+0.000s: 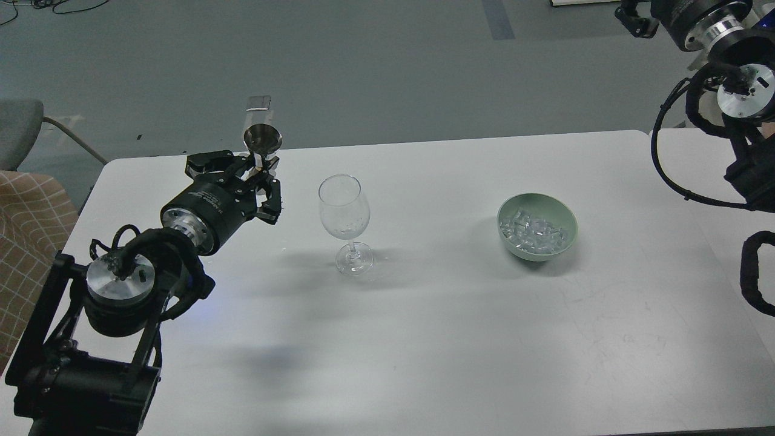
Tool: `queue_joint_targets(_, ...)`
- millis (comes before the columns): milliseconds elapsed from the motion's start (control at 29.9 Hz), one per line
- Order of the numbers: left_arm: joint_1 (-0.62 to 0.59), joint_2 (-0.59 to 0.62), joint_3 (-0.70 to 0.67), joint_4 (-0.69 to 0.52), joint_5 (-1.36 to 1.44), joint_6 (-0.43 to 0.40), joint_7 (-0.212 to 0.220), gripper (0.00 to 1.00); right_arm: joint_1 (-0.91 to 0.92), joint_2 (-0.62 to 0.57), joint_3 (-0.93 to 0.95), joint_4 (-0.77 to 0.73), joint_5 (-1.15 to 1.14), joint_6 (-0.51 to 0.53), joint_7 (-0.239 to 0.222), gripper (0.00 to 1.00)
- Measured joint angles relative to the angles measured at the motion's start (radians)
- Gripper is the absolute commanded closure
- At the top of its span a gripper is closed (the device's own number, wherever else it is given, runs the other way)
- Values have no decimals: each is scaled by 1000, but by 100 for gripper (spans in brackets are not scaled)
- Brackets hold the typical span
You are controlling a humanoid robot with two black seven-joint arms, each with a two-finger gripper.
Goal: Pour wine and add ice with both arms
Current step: 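Carry the jigger with the left gripper to the wine glass rim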
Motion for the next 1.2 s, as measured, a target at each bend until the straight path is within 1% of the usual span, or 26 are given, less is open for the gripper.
queue_joint_targets(602, -23, -16, 104, 3, 166, 0, 0, 100, -12, -7, 1, 11, 0, 5, 0, 0)
queue_joint_targets(836, -30, -22, 112, 5, 199, 0, 0, 100, -12, -12, 1, 12, 0, 7, 0, 0)
queue_joint_targets(1203, -26, -24, 137, 9, 340, 0, -3, 100, -14, -12, 1, 12, 0, 9, 1, 0)
